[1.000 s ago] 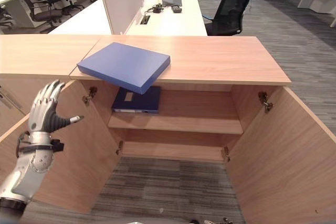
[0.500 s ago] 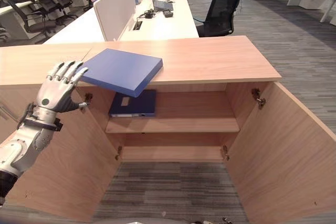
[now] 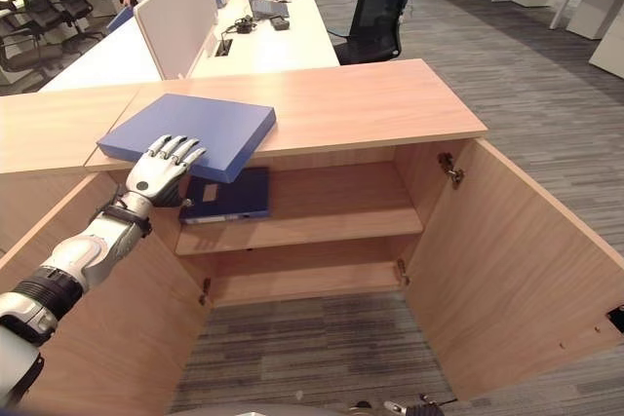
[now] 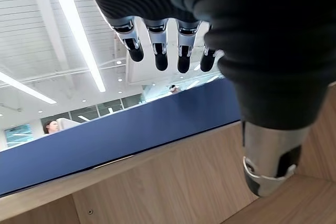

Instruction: Put the empty folder in the office cabinet

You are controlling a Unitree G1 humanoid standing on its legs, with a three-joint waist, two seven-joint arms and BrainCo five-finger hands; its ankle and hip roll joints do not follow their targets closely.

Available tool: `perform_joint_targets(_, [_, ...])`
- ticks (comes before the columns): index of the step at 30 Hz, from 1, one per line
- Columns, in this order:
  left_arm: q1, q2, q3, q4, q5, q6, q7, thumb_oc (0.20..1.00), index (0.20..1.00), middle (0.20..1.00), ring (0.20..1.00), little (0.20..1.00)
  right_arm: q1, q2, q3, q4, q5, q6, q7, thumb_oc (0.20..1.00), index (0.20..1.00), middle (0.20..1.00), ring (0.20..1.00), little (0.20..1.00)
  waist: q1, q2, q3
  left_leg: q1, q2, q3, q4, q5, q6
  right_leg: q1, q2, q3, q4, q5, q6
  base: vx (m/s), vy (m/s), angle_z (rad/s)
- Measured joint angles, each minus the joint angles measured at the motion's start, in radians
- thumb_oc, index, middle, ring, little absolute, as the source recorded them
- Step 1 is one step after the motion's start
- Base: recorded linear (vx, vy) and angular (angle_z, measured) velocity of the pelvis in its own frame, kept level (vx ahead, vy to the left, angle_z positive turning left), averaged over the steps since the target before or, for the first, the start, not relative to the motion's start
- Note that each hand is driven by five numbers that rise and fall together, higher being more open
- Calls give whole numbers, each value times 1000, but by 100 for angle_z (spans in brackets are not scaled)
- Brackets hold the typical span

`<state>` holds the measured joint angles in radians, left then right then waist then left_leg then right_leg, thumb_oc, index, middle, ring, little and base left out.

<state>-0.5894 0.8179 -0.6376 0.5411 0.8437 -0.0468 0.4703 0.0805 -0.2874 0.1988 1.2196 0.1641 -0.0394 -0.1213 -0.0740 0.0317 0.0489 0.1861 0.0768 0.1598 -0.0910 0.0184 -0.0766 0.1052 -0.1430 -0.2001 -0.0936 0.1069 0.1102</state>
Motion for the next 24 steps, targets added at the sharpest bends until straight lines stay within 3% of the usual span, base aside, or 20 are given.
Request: perform_joint_targets(24, [-14,-28,-1,86,-11,36,5,1000,1000,1000,1000,1000,-3,-7,1,4,-30,0,0,1000,1000,1000,1000,1000,1,-10,7,-1,1,25,-8,0,0,-14,1,25,0,7,4,6,8,-2])
